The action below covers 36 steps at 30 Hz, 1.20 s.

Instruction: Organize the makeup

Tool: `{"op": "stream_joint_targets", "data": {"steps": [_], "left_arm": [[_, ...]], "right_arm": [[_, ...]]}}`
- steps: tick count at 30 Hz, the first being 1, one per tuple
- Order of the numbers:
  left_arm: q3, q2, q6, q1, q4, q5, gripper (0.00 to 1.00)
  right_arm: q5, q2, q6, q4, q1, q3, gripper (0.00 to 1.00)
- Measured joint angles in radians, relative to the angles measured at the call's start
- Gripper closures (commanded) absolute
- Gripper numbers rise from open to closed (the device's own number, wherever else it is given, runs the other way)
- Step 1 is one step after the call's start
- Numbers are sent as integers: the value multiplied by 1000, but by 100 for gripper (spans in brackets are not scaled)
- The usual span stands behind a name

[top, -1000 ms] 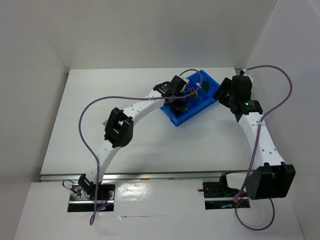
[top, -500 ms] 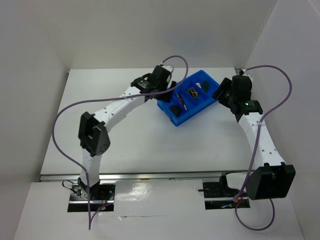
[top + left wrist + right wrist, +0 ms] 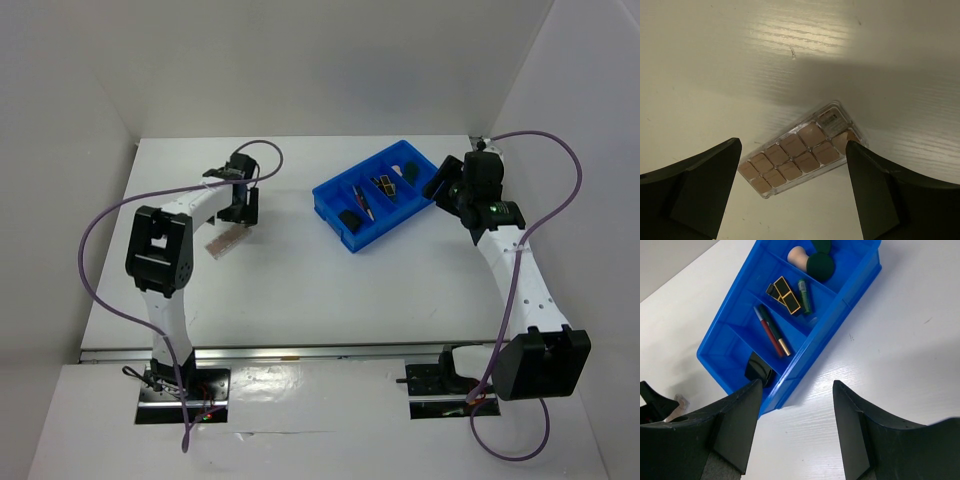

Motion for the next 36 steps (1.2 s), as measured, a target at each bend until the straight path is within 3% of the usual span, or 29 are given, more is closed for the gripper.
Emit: {"op": "stream_joint_targets", "data": {"steps": [18, 25, 36], "left_arm": [[-11, 23, 45, 102, 35, 234, 0], [-11, 31, 48, 95, 28, 354, 2], [-12, 33, 7, 54, -44, 399, 0]], "right_arm": [[-8, -2, -1, 10, 0, -4, 34], [-12, -4, -1, 19, 0, -11, 34], [-24, -11, 0, 21, 0, -20, 34]]}}
